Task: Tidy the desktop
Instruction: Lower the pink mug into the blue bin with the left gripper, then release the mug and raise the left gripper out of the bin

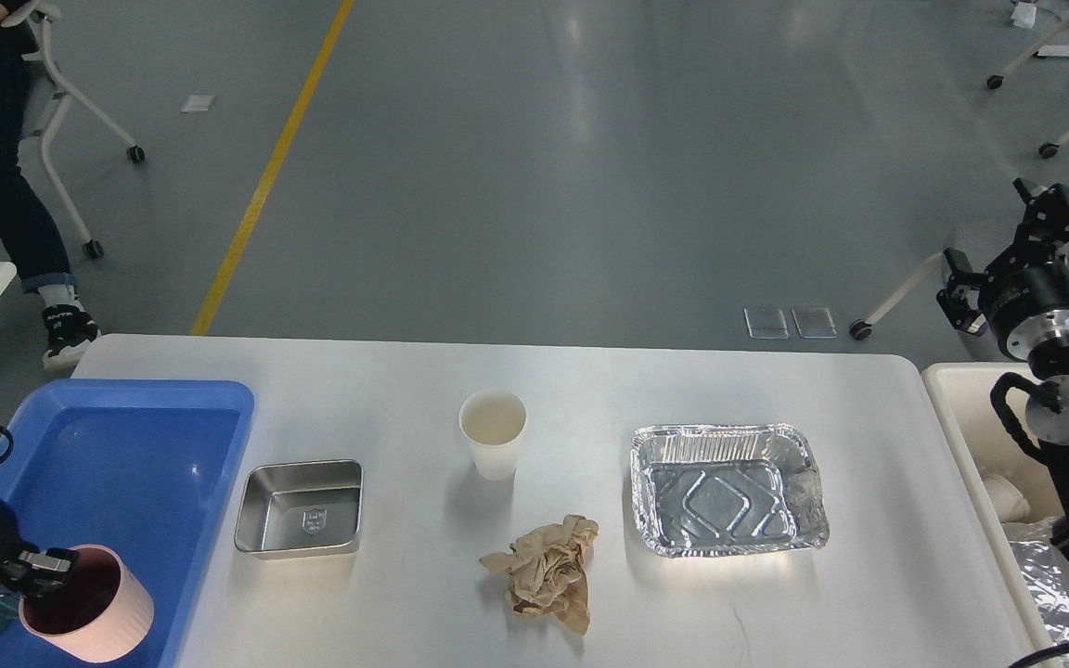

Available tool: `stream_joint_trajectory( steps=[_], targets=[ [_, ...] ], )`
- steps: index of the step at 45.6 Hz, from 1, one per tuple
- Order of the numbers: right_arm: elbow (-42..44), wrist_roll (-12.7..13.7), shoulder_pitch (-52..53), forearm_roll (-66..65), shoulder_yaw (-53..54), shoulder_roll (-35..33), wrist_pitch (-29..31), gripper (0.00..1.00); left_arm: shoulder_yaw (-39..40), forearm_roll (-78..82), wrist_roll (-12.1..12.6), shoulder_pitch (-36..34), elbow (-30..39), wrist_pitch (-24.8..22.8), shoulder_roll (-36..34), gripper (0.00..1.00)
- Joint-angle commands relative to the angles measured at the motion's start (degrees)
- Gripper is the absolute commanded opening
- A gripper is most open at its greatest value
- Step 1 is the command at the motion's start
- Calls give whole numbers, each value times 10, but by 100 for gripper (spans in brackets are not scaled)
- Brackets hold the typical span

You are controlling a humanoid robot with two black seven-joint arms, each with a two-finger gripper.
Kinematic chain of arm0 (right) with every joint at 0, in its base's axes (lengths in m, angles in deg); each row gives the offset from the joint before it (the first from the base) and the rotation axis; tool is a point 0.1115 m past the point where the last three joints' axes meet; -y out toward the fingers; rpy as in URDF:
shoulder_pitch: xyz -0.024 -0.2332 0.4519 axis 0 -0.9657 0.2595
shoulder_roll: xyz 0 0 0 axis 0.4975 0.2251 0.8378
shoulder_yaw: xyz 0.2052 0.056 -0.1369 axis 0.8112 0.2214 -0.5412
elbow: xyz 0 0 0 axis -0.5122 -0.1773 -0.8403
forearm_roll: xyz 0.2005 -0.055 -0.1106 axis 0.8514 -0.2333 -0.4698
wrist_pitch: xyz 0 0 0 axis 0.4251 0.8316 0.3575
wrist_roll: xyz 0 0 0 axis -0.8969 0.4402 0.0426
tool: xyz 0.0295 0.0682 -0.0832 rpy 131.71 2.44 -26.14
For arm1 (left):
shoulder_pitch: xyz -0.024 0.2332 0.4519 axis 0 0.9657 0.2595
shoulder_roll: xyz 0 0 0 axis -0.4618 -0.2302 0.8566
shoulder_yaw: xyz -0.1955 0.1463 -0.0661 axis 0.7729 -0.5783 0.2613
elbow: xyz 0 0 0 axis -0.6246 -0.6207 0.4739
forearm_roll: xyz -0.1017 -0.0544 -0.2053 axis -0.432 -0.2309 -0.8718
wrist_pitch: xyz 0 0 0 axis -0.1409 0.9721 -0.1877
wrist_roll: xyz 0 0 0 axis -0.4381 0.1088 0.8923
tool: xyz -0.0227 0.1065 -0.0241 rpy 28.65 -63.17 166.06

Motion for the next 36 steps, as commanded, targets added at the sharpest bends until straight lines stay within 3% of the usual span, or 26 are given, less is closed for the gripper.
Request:
stream_joint_trajectory(
  steps=[1, 24, 36],
  targets=[
    [0, 0, 0, 0, -1, 1, 0, 100, 4, 1, 0, 1, -8, 0, 5, 0],
    [1, 0, 0, 0, -1, 1, 0, 100, -5, 9, 0, 6, -26, 0, 34, 1],
    [0, -1, 0, 0, -1, 2, 0, 100, -1, 9, -4, 7, -28, 0, 34, 21]
  ],
)
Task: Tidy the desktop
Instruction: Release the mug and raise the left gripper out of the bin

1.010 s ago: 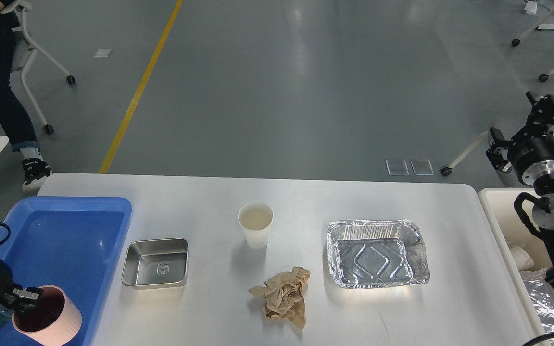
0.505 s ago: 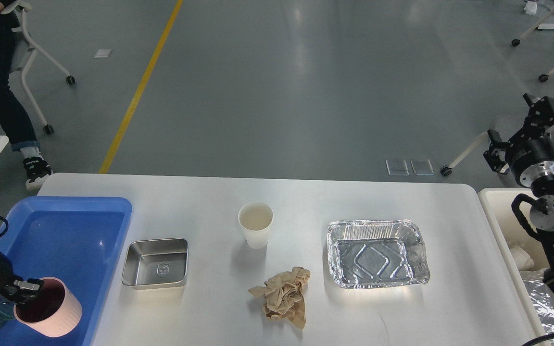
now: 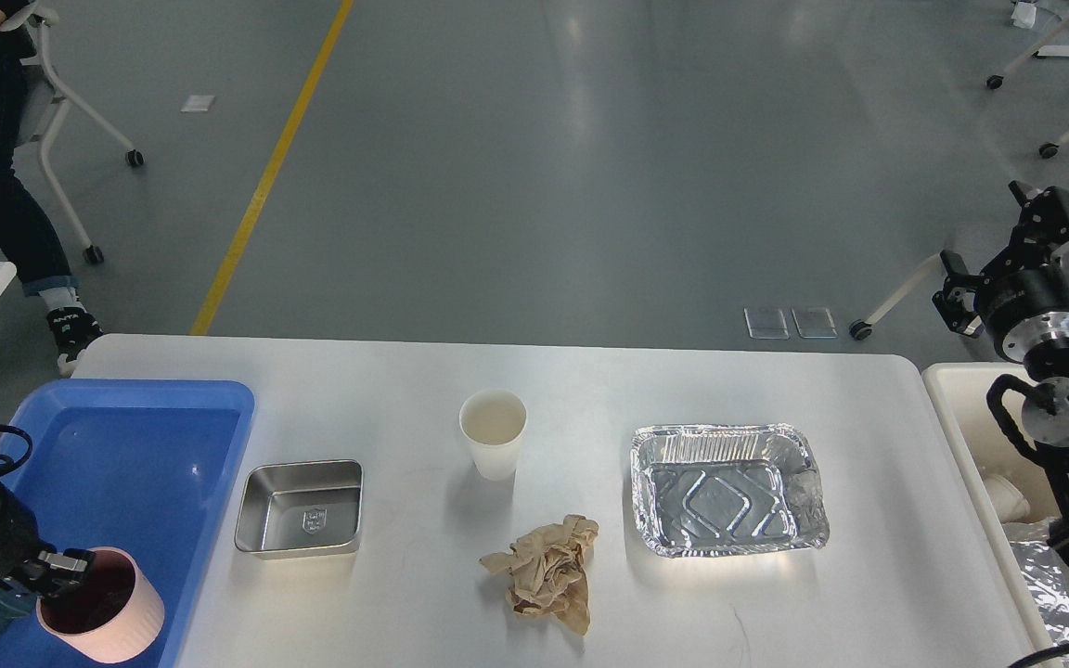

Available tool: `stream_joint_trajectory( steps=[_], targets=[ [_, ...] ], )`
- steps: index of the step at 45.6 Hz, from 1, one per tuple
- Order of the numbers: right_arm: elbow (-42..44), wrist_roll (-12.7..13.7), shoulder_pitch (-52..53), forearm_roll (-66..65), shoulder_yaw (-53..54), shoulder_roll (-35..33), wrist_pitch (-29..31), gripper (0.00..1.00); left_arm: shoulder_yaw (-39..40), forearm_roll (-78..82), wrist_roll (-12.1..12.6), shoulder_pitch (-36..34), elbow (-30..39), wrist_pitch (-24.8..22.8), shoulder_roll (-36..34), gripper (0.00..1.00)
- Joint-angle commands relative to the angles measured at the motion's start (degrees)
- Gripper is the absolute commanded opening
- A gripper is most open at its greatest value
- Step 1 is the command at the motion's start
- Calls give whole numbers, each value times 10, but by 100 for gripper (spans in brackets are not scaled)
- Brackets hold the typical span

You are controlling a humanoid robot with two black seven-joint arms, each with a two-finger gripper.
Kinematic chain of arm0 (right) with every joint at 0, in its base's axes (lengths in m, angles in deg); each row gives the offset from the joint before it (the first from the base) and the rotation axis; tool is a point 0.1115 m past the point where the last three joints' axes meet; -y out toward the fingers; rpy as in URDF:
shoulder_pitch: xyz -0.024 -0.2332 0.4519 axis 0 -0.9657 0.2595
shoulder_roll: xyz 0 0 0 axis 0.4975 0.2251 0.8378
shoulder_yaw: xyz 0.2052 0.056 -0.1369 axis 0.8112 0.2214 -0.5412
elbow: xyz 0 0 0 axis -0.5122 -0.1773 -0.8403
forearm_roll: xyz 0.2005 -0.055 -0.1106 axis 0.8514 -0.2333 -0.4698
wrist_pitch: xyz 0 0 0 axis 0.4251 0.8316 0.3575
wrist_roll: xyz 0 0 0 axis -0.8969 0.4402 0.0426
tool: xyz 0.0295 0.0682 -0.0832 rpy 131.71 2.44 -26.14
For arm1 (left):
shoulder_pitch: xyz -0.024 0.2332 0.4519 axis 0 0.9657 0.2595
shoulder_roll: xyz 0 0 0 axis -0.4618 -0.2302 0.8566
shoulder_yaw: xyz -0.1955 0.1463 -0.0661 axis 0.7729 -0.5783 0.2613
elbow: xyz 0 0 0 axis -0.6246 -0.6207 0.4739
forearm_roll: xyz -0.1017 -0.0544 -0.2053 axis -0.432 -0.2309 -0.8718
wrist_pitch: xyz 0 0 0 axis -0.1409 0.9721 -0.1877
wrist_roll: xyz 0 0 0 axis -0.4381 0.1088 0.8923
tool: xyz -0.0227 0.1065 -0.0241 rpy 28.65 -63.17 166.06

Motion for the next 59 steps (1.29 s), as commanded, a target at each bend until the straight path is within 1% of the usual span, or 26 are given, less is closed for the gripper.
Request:
stream_joint_trajectory(
  steps=[1, 4, 12, 15, 18, 19, 21, 22, 24, 27, 29, 30, 34, 37, 43, 46, 51, 55, 56, 59],
  targets=[
    [0, 0, 0, 0, 0, 1, 0, 100, 4, 0, -1, 0, 0, 0, 0, 22],
    [-1, 0, 0, 0, 0, 1, 0, 100, 4, 0, -2, 0, 0, 0, 0, 29],
    [-1, 0, -1, 0, 0, 1, 0, 100, 5, 0, -2, 0, 0, 0, 0, 35],
    [-1, 0, -2, 0, 0, 1, 0, 100, 8, -1, -3, 0, 0, 0, 0, 42],
    [-1, 0, -3, 0, 0, 1, 0, 100, 11, -3, -3, -3, 0, 0, 1, 53],
    [-2, 1, -4, 0, 0, 1, 0, 100, 25, -9, -9, -5, 0, 0, 0, 62],
    [-2, 0, -4, 0, 0, 1, 0, 100, 41, -11, -18, -3, 1, 0, -1, 65],
    [-2, 0, -4, 0, 0, 1, 0, 100, 58, -13, -23, -3, 2, 0, 1, 72],
    [-2, 1, -4, 0, 0, 1, 0, 100, 76, -17, -22, -3, 2, 0, 3, 80],
    [-2, 0, -4, 0, 0, 1, 0, 100, 103, -29, -17, -3, 2, 0, 11, 83],
    [-2, 1, -4, 0, 0, 1, 0, 100, 117, -37, -15, -3, 0, 0, 16, 94],
    [-3, 1, -4, 0, 0, 1, 0, 100, 123, -40, -15, -2, -1, 0, 18, 97],
    [-2, 1, -3, 0, 0, 1, 0, 100, 148, -51, -15, 0, -12, 0, 35, 97],
    [-2, 1, -3, 0, -1, 1, 0, 100, 151, -54, -15, 3, -15, 0, 48, 97],
    [-2, 1, -4, 0, -1, 1, 0, 100, 176, -54, -19, 19, -14, 4, 54, 97],
    [-2, 1, -4, 0, -1, 1, 0, 100, 194, -54, -19, 22, -14, 37, 55, 97],
    [-3, 1, -4, 0, 0, 1, 0, 100, 215, -51, -28, 21, -14, 68, 72, 97],
    [-3, 1, -4, 0, 0, 1, 0, 100, 248, -51, -29, 25, -10, 120, 88, 97],
    [-2, 1, -4, 0, 0, 0, 0, 100, 256, -48, -29, 25, -10, 140, 92, 97],
    [-2, 1, -4, 0, 0, -1, 0, 100, 262, -48, -29, 22, -10, 168, 96, 97]
  ],
)
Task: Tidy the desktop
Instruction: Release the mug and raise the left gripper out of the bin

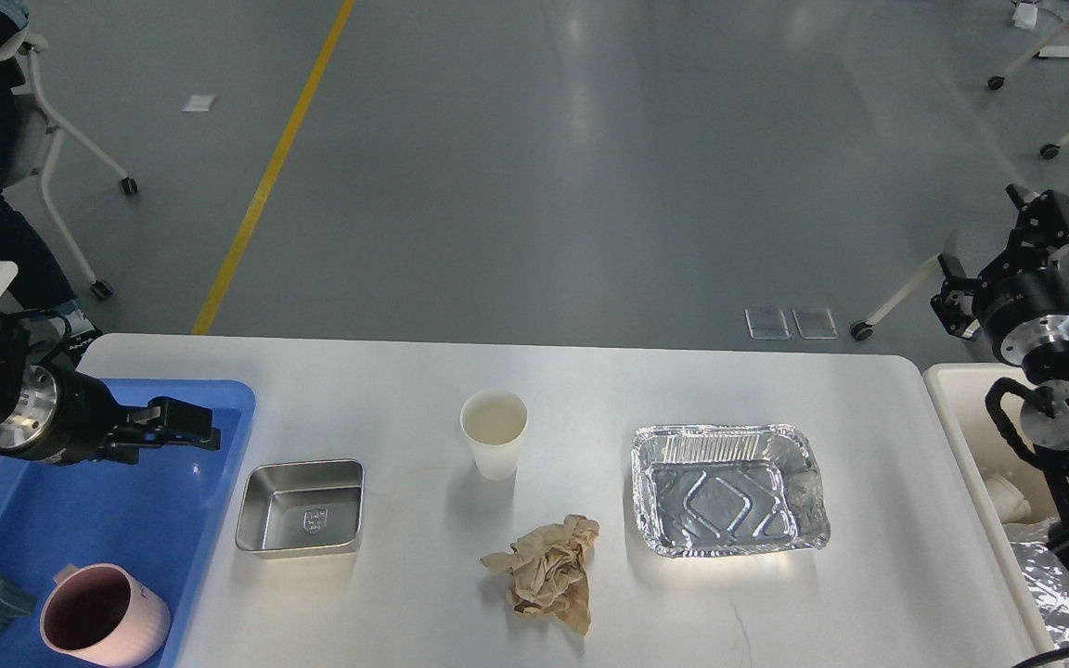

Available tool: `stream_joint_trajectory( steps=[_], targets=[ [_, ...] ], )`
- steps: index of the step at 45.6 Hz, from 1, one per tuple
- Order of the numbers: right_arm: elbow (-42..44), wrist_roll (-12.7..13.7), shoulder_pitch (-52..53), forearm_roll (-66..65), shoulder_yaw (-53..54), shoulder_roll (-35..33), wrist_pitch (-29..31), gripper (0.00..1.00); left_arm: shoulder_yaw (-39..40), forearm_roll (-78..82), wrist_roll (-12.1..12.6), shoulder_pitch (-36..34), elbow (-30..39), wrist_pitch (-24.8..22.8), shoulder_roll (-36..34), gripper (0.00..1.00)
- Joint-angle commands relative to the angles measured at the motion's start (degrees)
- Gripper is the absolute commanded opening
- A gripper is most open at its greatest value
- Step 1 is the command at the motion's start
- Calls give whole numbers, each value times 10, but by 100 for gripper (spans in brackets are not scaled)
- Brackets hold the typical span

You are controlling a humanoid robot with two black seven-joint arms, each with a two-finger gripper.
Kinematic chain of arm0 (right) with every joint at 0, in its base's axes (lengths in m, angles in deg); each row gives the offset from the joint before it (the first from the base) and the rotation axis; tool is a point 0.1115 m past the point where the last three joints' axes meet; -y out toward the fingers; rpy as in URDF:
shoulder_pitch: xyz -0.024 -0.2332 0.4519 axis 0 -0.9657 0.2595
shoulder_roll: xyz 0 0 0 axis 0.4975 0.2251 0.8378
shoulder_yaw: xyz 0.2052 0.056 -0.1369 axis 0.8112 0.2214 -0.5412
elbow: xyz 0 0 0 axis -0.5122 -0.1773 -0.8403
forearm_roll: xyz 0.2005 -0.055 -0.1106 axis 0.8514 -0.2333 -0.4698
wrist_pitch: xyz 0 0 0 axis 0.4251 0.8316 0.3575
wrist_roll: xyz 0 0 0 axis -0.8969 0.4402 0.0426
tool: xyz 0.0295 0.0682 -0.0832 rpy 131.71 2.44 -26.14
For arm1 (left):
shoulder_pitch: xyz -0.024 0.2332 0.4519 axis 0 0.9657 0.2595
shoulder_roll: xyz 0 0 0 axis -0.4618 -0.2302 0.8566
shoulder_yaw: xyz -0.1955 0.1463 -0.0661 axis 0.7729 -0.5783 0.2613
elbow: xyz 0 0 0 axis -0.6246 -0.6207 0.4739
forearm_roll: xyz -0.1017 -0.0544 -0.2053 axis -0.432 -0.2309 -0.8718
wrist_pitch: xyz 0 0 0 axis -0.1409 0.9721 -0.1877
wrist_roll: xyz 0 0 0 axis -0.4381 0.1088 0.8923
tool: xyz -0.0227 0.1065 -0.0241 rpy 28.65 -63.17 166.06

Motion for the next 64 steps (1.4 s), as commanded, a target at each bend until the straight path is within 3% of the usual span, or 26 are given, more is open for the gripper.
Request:
stream_joint_trajectory(
  steps=[1, 18, 23, 29, 31, 35, 38, 43, 47, 53, 64],
  targets=[
    [0, 0, -1, 0, 0, -2, 0, 100, 21, 2, -1, -3, 1, 61, 10, 97],
    [1, 0, -1, 0, 0, -2, 0, 100, 27, 2, -12, 6, 3, 230, 30, 97],
    [0, 0, -1, 0, 0, -1, 0, 100, 27, 2, -71, 9, 3, 275, 38, 97],
    [0, 0, -3, 0, 0, -3, 0, 100, 22, 5, -161, 22, 1, 386, 40, 97],
    [0, 0, -5, 0, 0, -3, 0, 100, 17, 4, -176, 23, -1, 419, 40, 97],
    [0, 0, -6, 0, 0, -3, 0, 100, 16, 1, -175, 30, -1, 450, 37, 97],
    [0, 0, -6, 0, 0, -2, 0, 100, 11, -1, -160, 39, 0, 423, 30, 97],
    [0, 0, -8, 0, 0, -1, 0, 100, 16, 3, -134, 56, -1, 325, 0, 97],
    [0, 0, -7, 0, 0, -1, 0, 100, 6, 3, -125, 61, 0, 317, -12, 97],
    [0, 0, -7, 0, 0, -1, 0, 100, -8, 9, -128, 64, 9, 278, -67, 97],
    [0, 0, -7, 0, 0, -3, 0, 100, -12, 19, -127, 30, 53, 105, -184, 97]
  ],
)
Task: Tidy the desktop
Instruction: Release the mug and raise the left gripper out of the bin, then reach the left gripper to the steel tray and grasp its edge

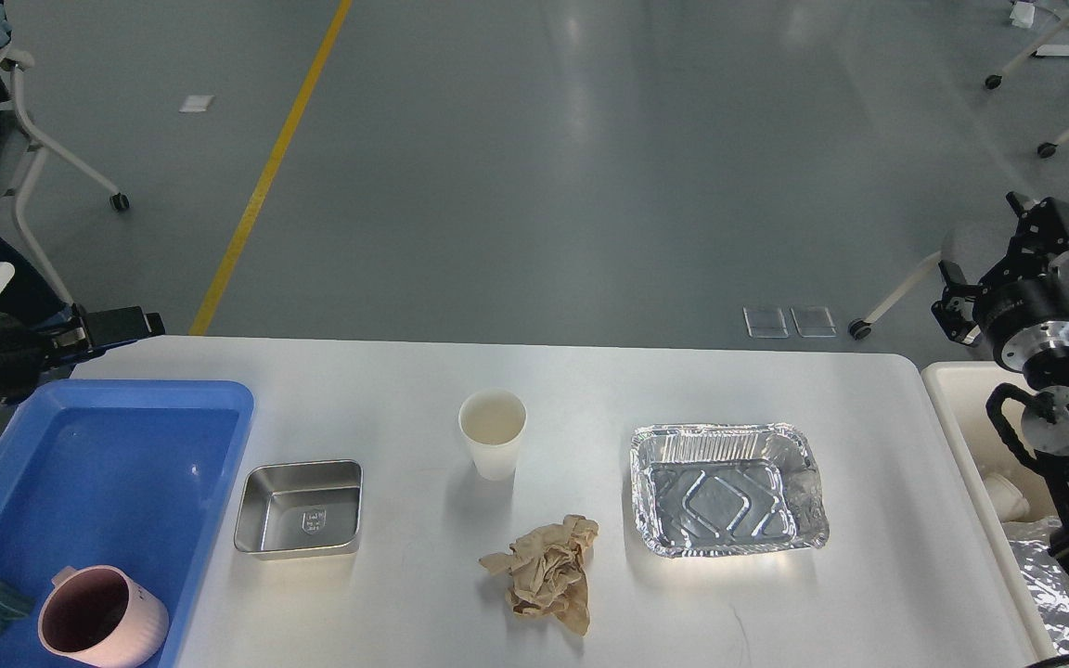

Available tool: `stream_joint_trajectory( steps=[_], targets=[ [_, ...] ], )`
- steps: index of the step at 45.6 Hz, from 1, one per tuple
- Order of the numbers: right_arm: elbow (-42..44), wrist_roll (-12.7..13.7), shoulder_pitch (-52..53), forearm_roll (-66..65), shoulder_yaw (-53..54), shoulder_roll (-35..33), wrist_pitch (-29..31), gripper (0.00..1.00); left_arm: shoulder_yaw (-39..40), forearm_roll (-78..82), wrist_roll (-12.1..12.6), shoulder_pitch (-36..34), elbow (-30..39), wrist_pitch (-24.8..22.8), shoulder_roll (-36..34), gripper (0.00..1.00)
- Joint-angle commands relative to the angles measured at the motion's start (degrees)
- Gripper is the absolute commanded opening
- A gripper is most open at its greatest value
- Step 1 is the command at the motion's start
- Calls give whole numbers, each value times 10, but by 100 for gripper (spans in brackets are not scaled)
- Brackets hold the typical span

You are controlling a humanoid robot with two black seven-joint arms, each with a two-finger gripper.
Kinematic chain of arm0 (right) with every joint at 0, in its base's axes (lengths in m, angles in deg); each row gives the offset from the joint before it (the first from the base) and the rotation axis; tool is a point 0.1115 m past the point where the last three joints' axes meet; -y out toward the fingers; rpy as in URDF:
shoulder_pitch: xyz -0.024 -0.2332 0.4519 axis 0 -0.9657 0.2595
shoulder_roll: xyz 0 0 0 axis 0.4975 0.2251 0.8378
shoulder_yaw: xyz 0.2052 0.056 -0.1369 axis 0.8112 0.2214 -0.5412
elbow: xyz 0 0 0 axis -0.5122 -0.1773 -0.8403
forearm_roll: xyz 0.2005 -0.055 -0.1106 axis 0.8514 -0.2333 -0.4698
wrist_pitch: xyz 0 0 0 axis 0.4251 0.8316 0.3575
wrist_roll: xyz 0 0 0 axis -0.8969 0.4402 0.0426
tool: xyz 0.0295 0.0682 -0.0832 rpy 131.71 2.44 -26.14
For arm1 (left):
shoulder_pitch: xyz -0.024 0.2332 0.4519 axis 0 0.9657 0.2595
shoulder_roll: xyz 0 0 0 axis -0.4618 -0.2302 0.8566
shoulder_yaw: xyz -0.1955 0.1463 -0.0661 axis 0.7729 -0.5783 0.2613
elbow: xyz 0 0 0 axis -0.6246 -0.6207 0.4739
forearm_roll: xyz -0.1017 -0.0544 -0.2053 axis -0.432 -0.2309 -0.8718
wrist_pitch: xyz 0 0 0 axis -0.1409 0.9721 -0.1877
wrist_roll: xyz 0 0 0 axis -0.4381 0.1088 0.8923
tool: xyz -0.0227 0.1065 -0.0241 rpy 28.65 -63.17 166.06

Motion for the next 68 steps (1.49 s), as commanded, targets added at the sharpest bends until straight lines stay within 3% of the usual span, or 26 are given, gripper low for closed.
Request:
stream_joint_trajectory(
  steps=[1, 11, 19, 26, 33, 42, 50, 55, 65, 68],
  targets=[
    [0, 0, 1, 0, 0, -2, 0, 100, 0, 3, 0, -29, 9, -82, -49, 97],
    [0, 0, 2, 0, 0, -1, 0, 100, 6, 3, 3, -81, 12, -211, -106, 97],
    [0, 0, 2, 0, 0, -2, 0, 100, 10, 2, 1, -106, 12, -268, -151, 97],
    [0, 0, 2, 0, 1, -3, 0, 100, 11, 2, -1, -118, 9, -284, -171, 97],
    [0, 0, 2, 0, 1, -3, 0, 100, 10, 2, 9, -120, 8, -276, -143, 97],
    [-1, 0, -1, 0, 1, -6, 0, 100, 0, -2, 59, -116, -19, -202, -54, 97],
    [-1, 0, -4, 0, 1, -6, 0, 100, -2, 6, 163, -107, -93, -167, 108, 97],
    [-1, 0, -5, 0, 1, -8, 0, 100, -4, 7, 206, -92, -93, -178, 164, 97],
    [-1, 0, -5, 0, 1, -8, 0, 100, -17, 13, 226, -57, -93, -176, 237, 97],
    [-1, 0, -8, 0, 1, -8, 0, 100, -23, 12, 249, -50, -93, -181, 252, 97]
  ],
)
